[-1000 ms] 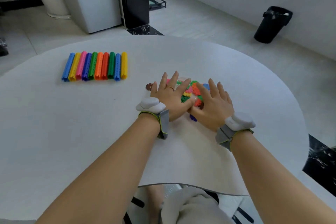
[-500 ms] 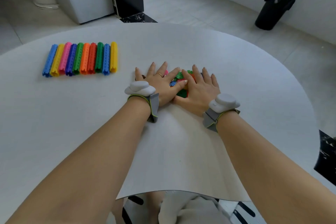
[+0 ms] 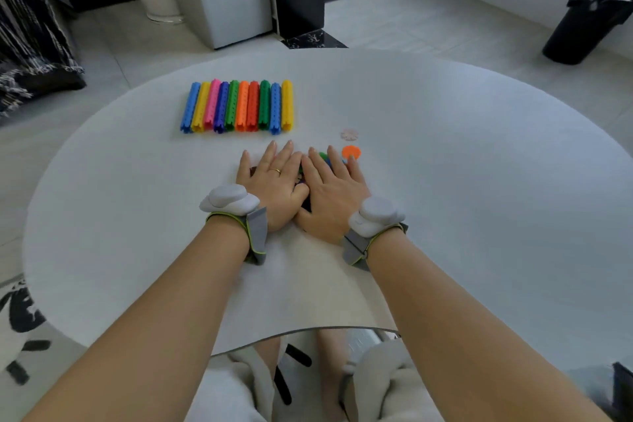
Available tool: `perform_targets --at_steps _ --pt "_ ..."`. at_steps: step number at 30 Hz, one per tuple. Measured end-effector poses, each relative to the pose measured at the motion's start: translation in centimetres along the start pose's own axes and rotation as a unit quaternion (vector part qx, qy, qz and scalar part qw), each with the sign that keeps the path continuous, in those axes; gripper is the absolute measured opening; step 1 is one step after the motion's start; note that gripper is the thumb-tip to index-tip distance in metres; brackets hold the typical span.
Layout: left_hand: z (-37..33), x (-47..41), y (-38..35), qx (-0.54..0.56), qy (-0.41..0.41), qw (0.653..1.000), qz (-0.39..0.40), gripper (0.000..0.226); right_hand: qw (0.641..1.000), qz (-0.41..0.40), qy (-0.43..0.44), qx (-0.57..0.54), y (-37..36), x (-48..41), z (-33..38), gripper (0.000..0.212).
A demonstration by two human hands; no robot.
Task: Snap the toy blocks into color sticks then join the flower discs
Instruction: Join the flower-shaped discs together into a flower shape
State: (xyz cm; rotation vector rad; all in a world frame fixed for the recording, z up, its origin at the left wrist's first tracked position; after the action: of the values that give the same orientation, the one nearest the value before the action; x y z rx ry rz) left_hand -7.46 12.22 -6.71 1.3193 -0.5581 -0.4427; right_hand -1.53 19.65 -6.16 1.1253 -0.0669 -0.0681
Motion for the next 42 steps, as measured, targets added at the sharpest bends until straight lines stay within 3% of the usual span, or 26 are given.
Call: perform_targets --at_steps 8,13,16,18,23,27,34,37,42 --pt "4.2 2.8 -1.4 0.016 0.046 0.998 0.038 0.059 1.000 0.009 0.012 0.008 -2.2 -0.7 3.8 0.076" --pt "4.5 3.5 -1.1 0.081 0.049 0.995 -0.044 0.057 0.996 0.015 0.025 -0.079 -1.1 -0.2 3.8 0.073" --pt "4.7 3.4 -1.2 0.072 0.065 0.994 -0.043 0.055 0.987 -0.062 -0.040 -0.144 1.5 -1.0 1.6 0.058" --pt "4.3 3.0 -1.4 0.049 0.062 0.997 -0.021 0.057 0.984 -0.105 -0.113 -0.094 2.9 -2.0 -0.8 0.051" --pt "2.3 1.9 -1.5 0.026 0.049 0.998 -0.002 0.068 0.976 -0.074 -0.201 -0.029 1.8 -2.8 -3.9 0.068" --pt "2.1 1.1 -1.2 0.020 0.062 0.998 -0.007 0.066 0.983 -0.049 -0.175 0.000 1.2 -2.8 -2.7 0.072" --pt "2.8 1.4 0.0 0.028 0.071 0.996 -0.041 0.051 0.988 -0.010 -0.047 -0.144 0.0 -1.2 1.9 0.052" --pt "3.3 2.2 0.2 0.071 0.059 0.995 -0.043 0.048 0.973 -0.054 -0.056 -0.217 1.5 -0.3 1.4 0.052" --pt "3.6 4.8 -1.0 0.057 0.014 0.998 0.031 0.056 0.981 -0.026 -0.077 -0.177 2.2 1.7 0.2 0.052"
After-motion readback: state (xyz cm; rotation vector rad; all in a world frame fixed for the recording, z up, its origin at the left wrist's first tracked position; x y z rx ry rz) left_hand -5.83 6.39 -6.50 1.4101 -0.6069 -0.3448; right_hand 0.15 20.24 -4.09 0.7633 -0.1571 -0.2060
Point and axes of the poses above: each hand's wrist, its own x-axis away from the middle knuckle, its own y-axis out of the back of the hand, z = x × y, the point moved 7 cm from there along -x, towards the middle knuckle, and after that the axes turned 15 degrees about -x, right-handed, at the moved point
